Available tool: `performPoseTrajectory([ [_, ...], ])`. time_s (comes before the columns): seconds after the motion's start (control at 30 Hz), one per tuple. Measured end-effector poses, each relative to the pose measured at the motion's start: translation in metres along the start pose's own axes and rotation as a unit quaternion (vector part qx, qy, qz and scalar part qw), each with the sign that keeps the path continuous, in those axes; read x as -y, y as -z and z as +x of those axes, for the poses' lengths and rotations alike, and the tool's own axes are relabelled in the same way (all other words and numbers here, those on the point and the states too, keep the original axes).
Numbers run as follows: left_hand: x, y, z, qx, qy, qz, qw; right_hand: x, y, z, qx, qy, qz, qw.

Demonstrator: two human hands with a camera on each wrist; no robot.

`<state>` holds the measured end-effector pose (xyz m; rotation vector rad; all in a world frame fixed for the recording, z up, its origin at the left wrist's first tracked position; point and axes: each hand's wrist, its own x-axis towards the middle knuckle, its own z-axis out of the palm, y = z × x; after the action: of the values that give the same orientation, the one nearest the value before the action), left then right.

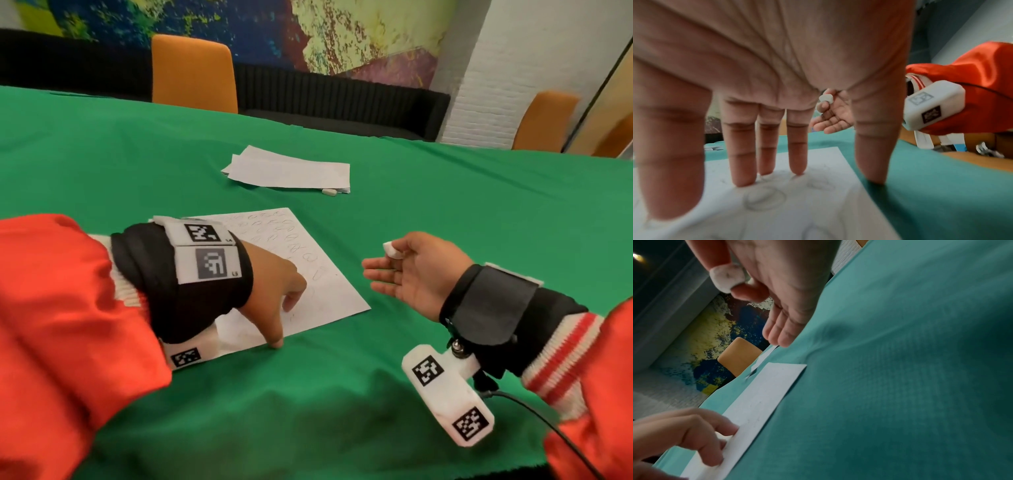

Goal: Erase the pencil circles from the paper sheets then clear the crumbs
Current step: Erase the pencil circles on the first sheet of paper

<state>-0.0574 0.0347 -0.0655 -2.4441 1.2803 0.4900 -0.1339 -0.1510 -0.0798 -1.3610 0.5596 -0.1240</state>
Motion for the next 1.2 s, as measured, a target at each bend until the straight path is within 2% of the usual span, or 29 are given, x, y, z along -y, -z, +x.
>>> performPoseTrajectory([
  [0.3, 0.006, -0.009, -0.012, 0.024, 0.002, 0.0, 1.0, -0.004, -0.011, -0.004, 0.005, 0.006, -0.002, 1.0],
  [0.67, 0.007, -0.002, -0.028, -0.034, 0.0, -0.032, 0.999, -0.003, -0.017, -0.016, 0.013, 0.01, -0.009, 1.0],
  [0.9, -0.011, -0.01, -0.055, 0.019, -0.03, -0.055, 0.998, 0.0, -0.021, -0.035, 0.041, 0.032, -0.02, 0.998],
  [1.07, -0.023, -0.005, -0.069, 0.043, -0.006, -0.088, 0.995, -0.003, -0.027, -0.05, 0.074, 0.055, -0.104, 0.99],
  [1.2, -0.021, 0.012, -0.065, 0.025, -0.001, -0.105, 0.994, -0.004, -0.027, -0.057, 0.11, 0.074, -0.257, 0.957],
])
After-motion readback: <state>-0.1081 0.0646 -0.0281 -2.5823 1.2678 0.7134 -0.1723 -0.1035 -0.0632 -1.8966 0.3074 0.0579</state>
